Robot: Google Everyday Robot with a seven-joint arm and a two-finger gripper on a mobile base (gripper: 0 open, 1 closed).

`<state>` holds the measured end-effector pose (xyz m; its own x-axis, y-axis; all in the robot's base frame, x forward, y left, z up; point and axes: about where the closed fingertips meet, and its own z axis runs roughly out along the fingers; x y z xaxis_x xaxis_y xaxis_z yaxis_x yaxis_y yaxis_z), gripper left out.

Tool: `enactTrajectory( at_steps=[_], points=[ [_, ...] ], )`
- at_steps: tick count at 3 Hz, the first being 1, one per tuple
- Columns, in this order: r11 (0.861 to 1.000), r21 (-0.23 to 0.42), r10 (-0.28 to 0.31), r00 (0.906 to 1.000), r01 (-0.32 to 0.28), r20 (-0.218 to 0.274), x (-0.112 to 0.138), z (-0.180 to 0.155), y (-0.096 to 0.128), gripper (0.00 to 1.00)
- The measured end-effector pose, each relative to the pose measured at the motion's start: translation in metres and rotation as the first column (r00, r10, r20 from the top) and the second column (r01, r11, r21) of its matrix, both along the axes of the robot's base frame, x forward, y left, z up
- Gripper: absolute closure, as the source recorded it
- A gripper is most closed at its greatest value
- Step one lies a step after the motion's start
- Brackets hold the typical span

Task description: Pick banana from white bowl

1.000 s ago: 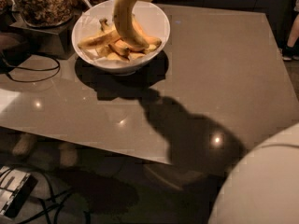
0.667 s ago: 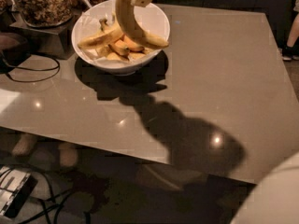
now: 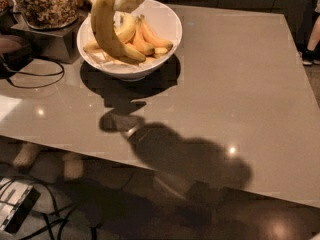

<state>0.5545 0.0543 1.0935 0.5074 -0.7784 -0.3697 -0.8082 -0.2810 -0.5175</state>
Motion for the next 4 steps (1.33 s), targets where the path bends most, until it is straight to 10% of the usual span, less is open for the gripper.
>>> enactTrajectory(
  at_steps=[4],
  points=[
    [0.998,0.029,0.053,0.9967,-0.051,-0.061,-0.034,-0.015,0.02,1.0]
  ],
)
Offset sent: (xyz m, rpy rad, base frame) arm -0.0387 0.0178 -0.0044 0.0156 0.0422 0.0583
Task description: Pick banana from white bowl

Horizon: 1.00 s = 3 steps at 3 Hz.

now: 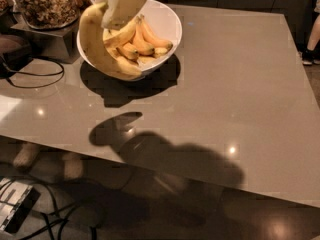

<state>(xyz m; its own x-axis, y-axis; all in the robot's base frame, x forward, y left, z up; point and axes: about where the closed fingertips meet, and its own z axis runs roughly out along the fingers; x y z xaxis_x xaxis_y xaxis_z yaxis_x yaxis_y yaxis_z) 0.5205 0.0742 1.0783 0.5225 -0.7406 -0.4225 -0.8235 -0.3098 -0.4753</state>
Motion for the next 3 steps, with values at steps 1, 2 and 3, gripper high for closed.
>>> enactTrajectory(
  at_steps=[1,2,3],
  points=[
    [1.0,0.009,-0.011,0.9991,0.012,-0.042,-0.001,-0.017,-0.003,1.0],
    [0.999,0.002,-0.036,0.9963,0.036,-0.078,0.0,-0.028,-0.009,1.0],
    [0.999,0.002,-0.036,0.9963,0.036,-0.078,0.0,-0.028,-0.009,1.0]
  ],
)
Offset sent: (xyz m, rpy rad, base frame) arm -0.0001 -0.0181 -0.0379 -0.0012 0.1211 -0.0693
